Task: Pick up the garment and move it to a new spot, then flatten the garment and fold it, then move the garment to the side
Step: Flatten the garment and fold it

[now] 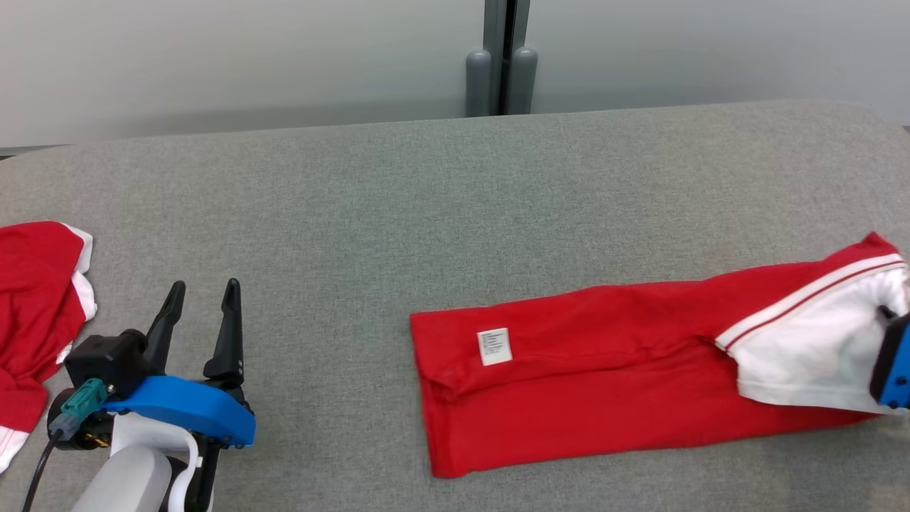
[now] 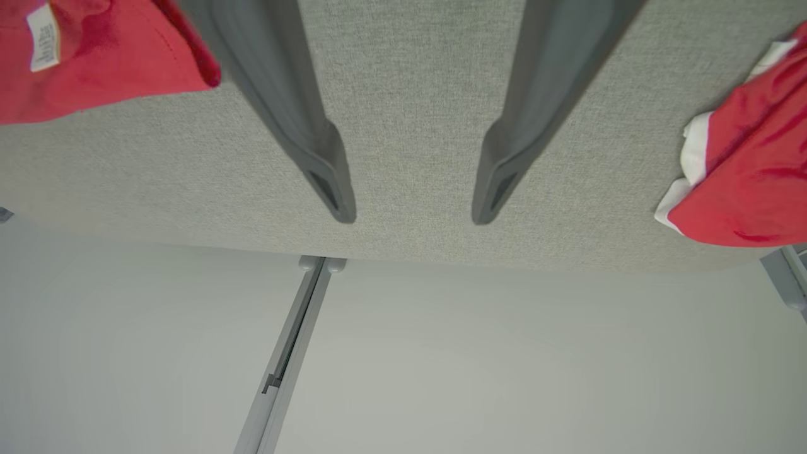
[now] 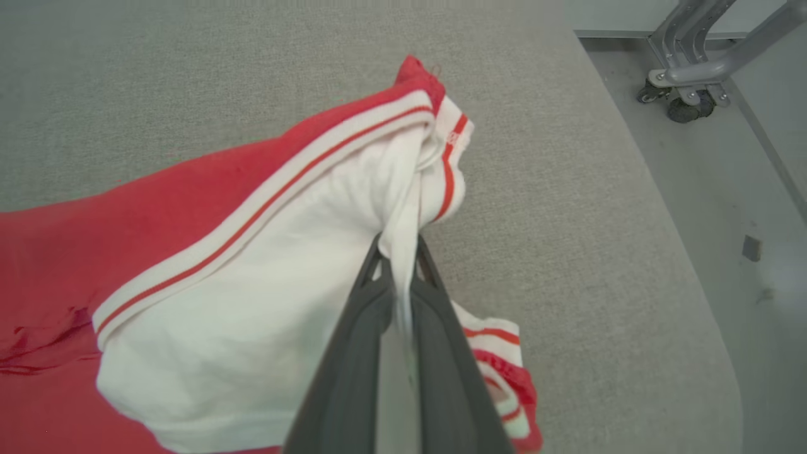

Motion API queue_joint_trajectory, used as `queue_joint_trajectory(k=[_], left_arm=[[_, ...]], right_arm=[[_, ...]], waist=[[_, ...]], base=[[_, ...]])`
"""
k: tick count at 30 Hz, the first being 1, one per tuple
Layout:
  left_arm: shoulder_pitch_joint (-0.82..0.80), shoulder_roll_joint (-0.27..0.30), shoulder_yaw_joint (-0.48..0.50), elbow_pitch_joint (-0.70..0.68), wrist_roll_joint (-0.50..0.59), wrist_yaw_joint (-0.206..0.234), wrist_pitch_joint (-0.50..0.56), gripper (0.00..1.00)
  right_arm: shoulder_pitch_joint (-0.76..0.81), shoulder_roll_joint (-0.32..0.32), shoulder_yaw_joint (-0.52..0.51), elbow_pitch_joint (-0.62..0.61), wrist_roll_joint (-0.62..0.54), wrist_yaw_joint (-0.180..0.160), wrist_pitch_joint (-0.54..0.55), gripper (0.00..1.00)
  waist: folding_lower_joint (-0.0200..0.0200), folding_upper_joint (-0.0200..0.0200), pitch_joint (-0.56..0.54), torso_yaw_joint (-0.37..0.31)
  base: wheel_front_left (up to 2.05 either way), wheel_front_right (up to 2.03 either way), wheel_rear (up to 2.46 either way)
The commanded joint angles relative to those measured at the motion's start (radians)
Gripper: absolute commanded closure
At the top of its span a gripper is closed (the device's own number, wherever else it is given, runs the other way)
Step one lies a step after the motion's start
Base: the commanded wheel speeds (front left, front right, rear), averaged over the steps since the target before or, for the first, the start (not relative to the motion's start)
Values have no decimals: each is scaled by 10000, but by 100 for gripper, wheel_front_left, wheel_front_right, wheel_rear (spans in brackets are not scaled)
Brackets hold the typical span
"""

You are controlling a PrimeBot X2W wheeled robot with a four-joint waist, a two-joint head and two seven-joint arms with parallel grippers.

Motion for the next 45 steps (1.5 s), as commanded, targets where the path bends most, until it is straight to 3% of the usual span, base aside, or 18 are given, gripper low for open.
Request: queue_joint_trajectory(k=[1,6,12,25,33,40,45], left_arm=[[130,56,-25,-35,-46,51,21,0],[187,51,-81,-92,-42,75,46,0],[309,111,-119,-133,-46,138,65,0],[403,86,-234,-419,-88,289,146,0],[197,33,-348,-486,-77,256,153,0],[68,-39,-431,-393,-64,189,142,0],[-59,-111,-528,-309,-45,163,123,0]], right_arm=[[169,-144,-176,-128,-156,4,82,100],[419,-221,-832,-704,-680,4,477,100],[696,488,-557,-1376,-633,4,826,100],[243,1633,3955,-2409,409,5,1475,100],[-232,1974,6018,-1402,861,4,1008,100],[-667,1982,6936,-177,1520,4,591,100],[-991,1980,7031,814,1819,5,336,100]], waist=[[0,0,-19,0],[0,0,-119,22],[0,0,-238,8],[0,0,-413,15],[0,0,-193,263],[0,0,-116,479],[0,0,-68,627]], base=[[0,0,0],[0,0,0],[0,0,0],[0,0,0],[0,0,0],[0,0,0],[0,0,0]])
